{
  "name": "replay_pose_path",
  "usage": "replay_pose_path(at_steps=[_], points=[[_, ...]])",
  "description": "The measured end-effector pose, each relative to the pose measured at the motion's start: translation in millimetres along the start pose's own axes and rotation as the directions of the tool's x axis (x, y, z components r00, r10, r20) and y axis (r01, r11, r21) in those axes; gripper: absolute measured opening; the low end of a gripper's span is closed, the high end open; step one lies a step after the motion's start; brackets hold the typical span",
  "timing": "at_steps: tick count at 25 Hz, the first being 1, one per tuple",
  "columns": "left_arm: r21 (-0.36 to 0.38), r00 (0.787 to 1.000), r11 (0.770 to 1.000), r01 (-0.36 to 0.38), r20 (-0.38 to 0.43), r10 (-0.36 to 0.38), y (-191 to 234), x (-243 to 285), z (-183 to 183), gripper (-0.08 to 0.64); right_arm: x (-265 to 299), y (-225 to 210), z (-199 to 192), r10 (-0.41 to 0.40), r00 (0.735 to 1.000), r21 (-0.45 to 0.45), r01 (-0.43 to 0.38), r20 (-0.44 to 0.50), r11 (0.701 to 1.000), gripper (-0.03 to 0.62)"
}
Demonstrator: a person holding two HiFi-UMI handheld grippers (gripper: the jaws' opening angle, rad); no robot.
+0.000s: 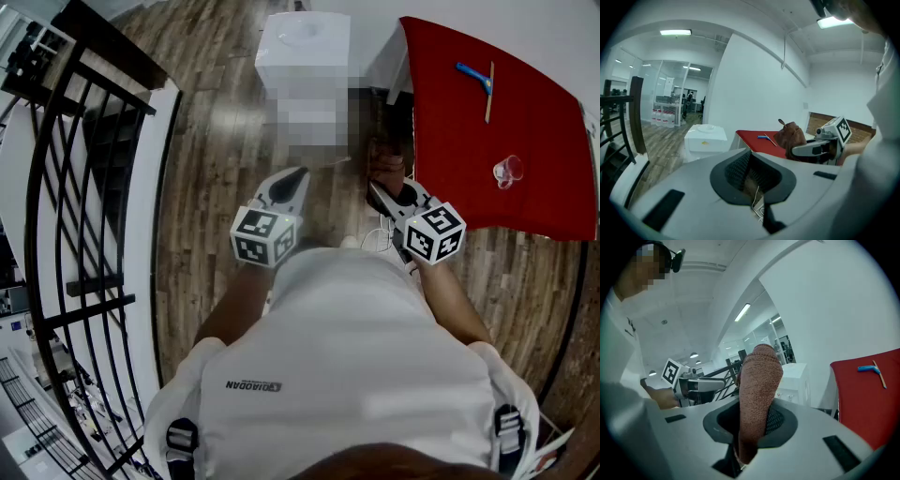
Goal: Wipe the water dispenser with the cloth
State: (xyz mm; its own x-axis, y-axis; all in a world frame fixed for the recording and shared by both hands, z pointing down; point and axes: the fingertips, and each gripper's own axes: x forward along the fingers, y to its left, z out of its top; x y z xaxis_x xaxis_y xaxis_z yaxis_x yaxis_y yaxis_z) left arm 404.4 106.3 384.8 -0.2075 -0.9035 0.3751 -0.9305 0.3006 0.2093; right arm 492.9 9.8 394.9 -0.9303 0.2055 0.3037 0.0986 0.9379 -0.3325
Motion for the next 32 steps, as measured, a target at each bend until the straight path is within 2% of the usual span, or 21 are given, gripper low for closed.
replay_pose_path(at_steps=[8, 13, 17, 24, 29, 32], points=[[0.020, 0.999, 0.999, -0.048, 0.006, 0.048, -12, -2, 3, 0.000, -13, -11, -2, 0.019, 1.000, 0.003, -0.019, 0.012, 1.000, 0.071], [0.017, 0.998, 0.998, -0.063, -0.020, 0.063, -16, -7, -6, 0.000, -11, -3, 1, 0.096, 0.994, 0.061, -0.099, 0.050, 0.993, 0.072], [0.015, 0.997, 0.997, -0.069, -0.039, 0.070, -13, -5, -11, 0.000, -6, 3, 1, 0.131, 0.990, 0.051, -0.133, 0.052, 0.990, 0.072], [0.029, 0.997, 0.999, -0.037, -0.072, 0.039, -9, 7, -11, 0.000, 6, 2, 8, 0.182, 0.981, 0.076, -0.186, 0.065, 0.979, 0.071], [0.033, 0.996, 0.999, -0.004, -0.089, 0.007, 0, 24, -5, 0.000, 14, -10, 16, 0.133, 0.989, 0.072, -0.138, 0.065, 0.988, 0.072], [0.039, 0.996, 0.999, 0.019, -0.091, -0.015, 9, 39, 2, 0.001, 21, -16, 18, 0.134, 0.989, 0.055, -0.138, 0.066, 0.989, 0.072]])
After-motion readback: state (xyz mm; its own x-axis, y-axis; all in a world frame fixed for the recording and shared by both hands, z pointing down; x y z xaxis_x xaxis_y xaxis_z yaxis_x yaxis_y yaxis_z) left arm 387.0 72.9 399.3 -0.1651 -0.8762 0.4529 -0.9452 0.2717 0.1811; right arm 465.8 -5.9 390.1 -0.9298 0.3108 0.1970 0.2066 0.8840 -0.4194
